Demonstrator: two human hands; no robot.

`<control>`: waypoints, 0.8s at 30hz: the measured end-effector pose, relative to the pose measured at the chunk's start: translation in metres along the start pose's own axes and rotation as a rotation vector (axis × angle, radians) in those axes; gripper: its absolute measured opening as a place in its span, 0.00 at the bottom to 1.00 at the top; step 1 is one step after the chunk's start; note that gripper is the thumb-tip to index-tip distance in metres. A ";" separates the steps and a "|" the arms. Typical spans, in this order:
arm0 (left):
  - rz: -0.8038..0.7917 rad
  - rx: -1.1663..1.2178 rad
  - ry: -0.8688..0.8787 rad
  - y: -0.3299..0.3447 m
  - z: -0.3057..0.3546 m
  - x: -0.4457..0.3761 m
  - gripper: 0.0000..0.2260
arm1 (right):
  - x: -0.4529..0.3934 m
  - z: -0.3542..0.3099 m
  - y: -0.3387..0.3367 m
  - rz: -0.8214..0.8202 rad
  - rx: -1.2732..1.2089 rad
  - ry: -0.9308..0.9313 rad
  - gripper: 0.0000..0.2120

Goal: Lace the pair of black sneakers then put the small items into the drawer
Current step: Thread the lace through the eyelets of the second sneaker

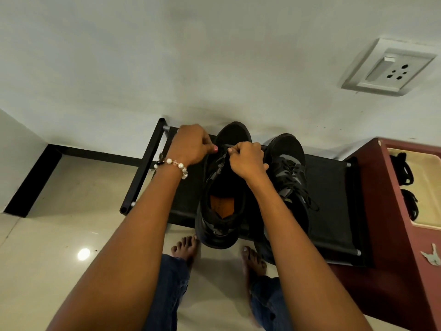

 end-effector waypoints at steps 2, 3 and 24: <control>0.014 0.235 -0.014 -0.002 -0.004 -0.002 0.06 | 0.000 0.000 0.000 -0.002 0.001 0.001 0.12; 0.032 0.412 -0.034 -0.003 -0.006 -0.003 0.04 | 0.000 0.000 -0.001 -0.005 0.001 0.002 0.12; 0.094 0.238 0.052 -0.001 0.002 -0.006 0.19 | 0.016 -0.006 -0.041 -0.050 -0.449 -0.093 0.16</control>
Point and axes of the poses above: each hand's wrist, its own x-axis away from the middle knuckle, its own y-axis out of the palm, z = x × y, the point moved 4 cm from there along -x, towards the middle knuckle, and after that the axes turned 14 degrees about -z, right-handed, at the moved point
